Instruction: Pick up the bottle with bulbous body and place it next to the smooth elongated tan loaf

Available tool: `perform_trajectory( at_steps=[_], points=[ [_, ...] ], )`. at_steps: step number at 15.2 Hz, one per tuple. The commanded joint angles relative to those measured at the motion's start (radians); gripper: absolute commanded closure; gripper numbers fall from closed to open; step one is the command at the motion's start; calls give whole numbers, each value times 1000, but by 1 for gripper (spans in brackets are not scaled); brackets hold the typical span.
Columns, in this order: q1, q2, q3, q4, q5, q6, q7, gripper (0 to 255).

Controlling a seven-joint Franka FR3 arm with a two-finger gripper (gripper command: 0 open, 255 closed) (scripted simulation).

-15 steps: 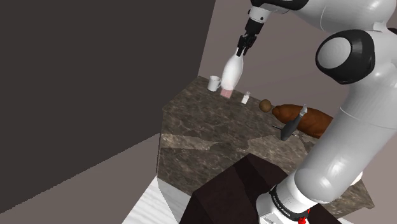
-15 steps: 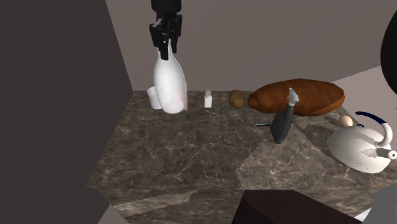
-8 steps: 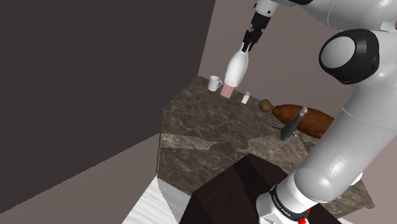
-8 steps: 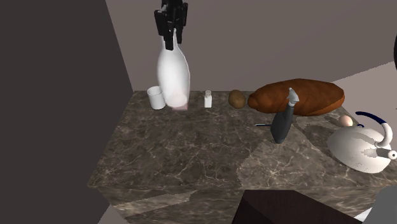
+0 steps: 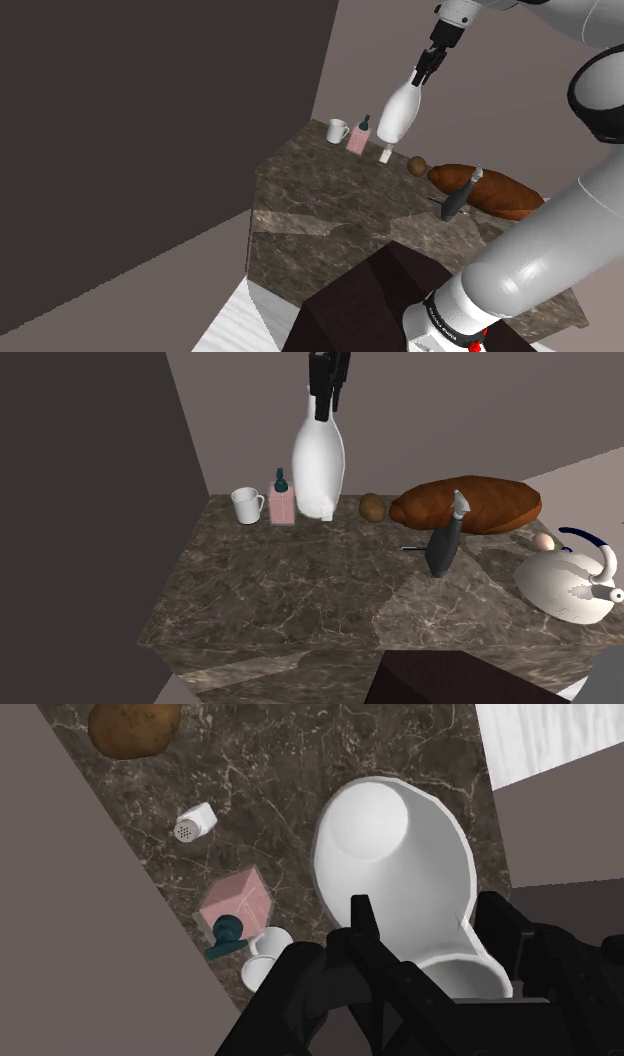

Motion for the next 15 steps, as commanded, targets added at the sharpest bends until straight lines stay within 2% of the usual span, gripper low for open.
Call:
perform_trajectory(
  at_steps=[1,8,15],
  points=[
    [-11,-58,-9,-54,-21,0,-20,255],
    [-59,-227,-49,-162,-89,-49,-102,255],
    [-112,-357,-102,-205,-156,-122,-204,255]
  ],
)
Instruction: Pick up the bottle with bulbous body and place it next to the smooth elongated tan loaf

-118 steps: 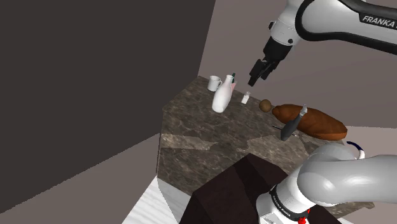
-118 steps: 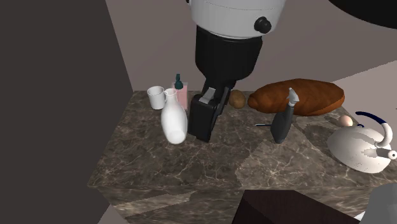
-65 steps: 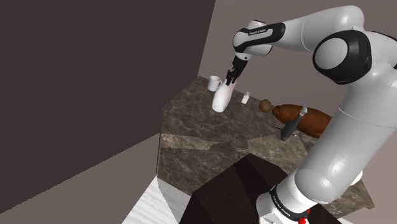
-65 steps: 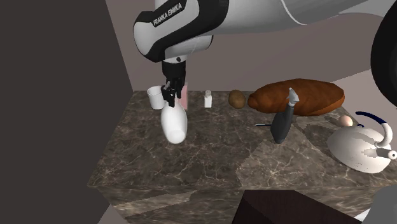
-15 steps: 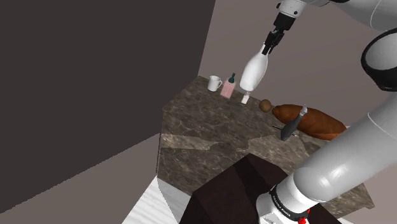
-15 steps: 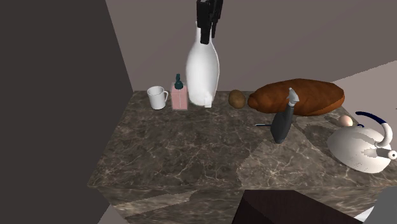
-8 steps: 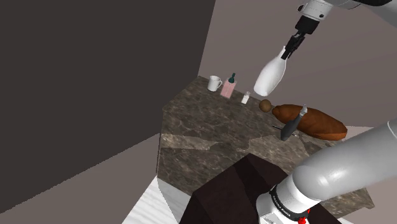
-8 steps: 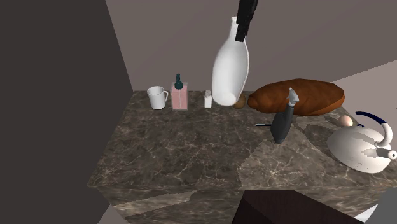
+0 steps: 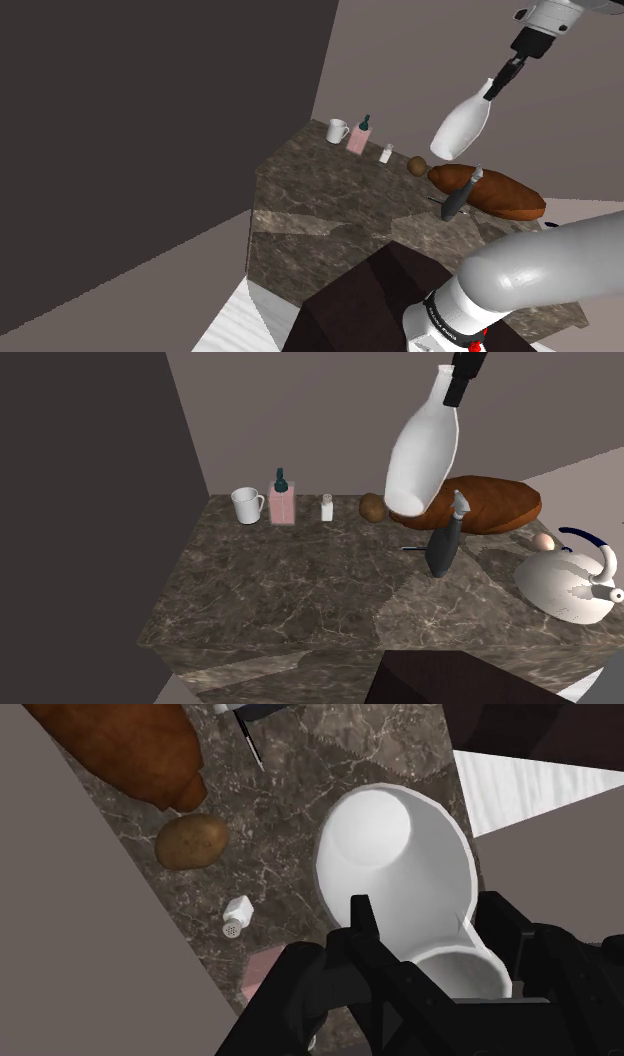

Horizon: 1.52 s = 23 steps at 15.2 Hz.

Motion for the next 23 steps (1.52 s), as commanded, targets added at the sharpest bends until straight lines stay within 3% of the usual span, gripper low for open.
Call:
perform_trajectory(
  at_steps=[1,12,19,21,23],
  points=[
    [-14,-31,-16,-5,-18,-21,-30,255],
    [-83,-135,-144,61,-122,-154,-245,255],
    [-98,-135,-265,178,-180,-235,-417,255],
    [-92,-119,-331,243,-199,-265,-496,255],
    [-101,-142,-322,197,-209,-240,-485,255]
  ],
)
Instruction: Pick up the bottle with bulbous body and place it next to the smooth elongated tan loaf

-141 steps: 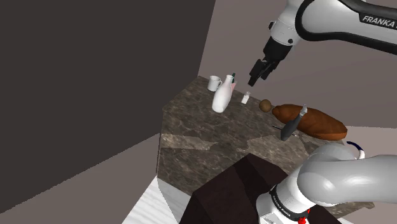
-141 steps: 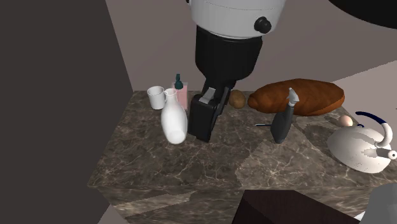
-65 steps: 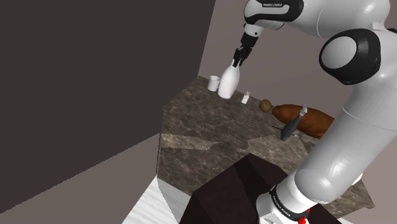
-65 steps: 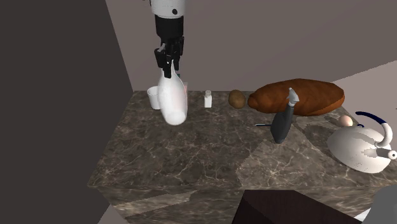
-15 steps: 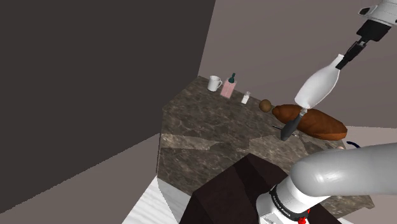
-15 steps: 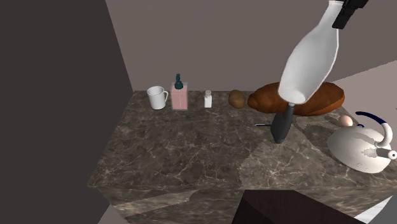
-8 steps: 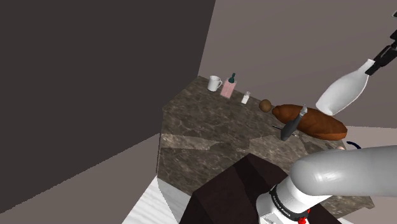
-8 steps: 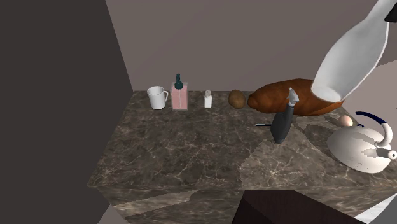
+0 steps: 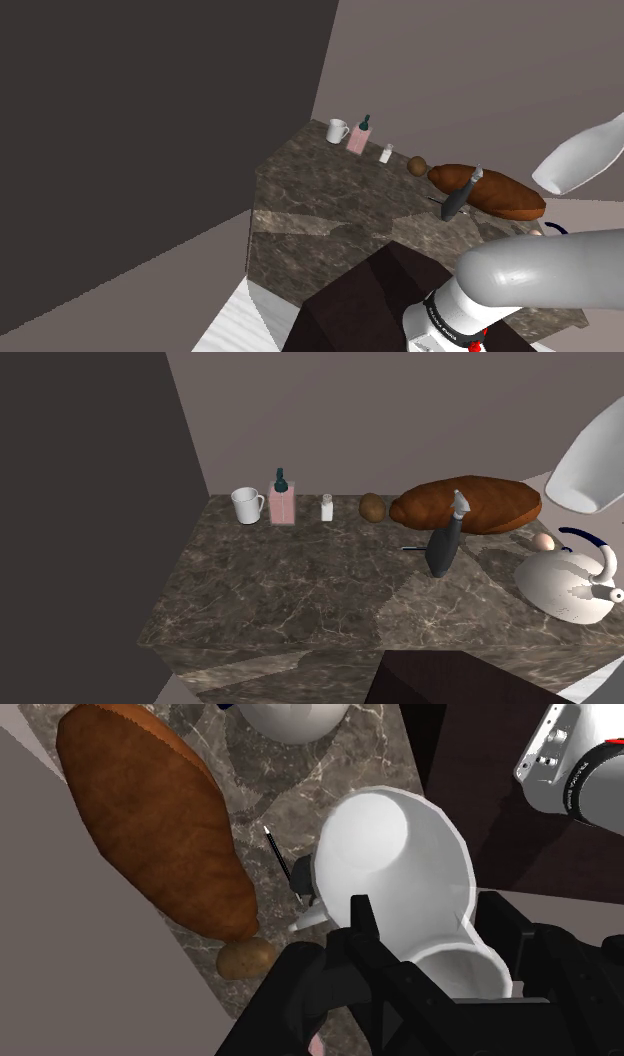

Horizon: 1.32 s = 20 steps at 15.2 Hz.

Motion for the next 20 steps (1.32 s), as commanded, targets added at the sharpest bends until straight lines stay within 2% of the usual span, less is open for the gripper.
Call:
perform_trajectory(
  at_steps=[1,20],
  points=[
    [-6,-15,-2,-30,-9,18,-3,255],
    [-75,-162,5,-393,-80,244,53,255]
  ],
)
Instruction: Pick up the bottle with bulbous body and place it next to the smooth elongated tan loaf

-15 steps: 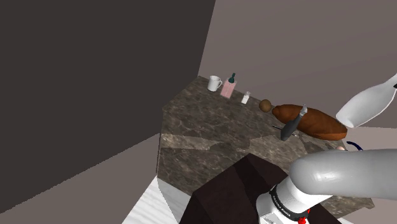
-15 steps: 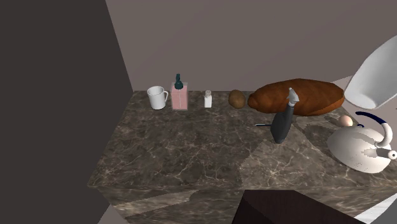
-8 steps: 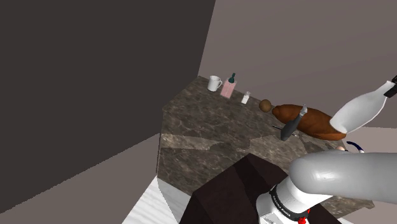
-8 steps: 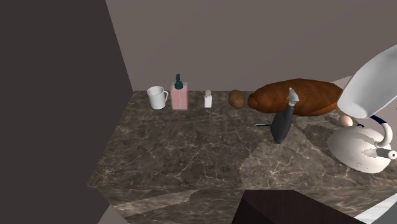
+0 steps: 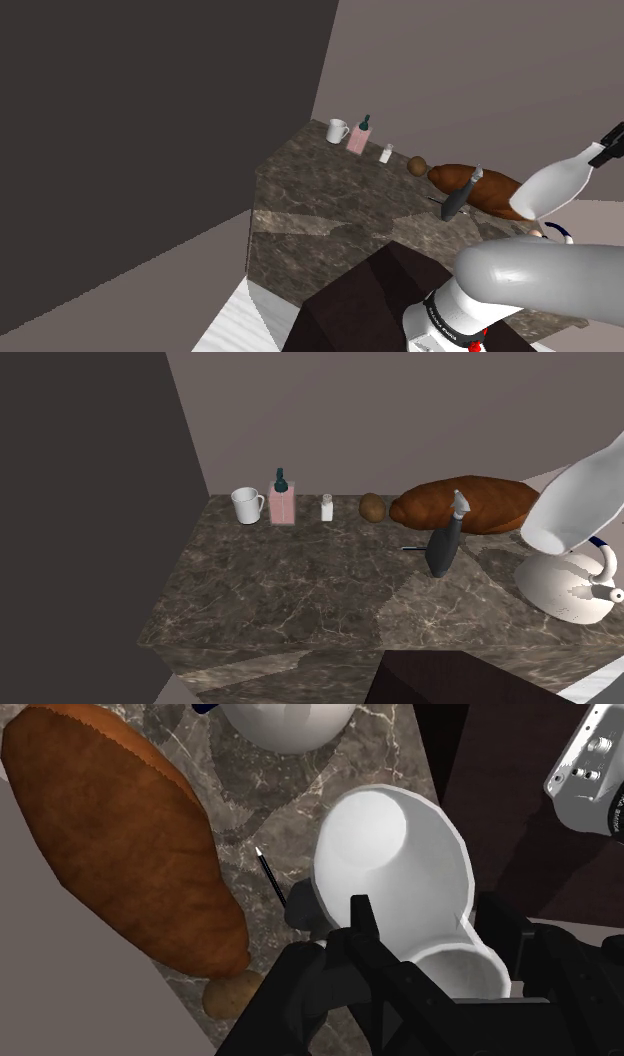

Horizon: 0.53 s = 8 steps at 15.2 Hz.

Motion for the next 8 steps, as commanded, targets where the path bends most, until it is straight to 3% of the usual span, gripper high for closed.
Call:
perform_trajectory(
  at_steps=[1,8],
  points=[
    [-5,-10,-2,-31,-6,22,5,255],
    [-22,-42,-23,-140,-33,103,16,255]
  ],
)
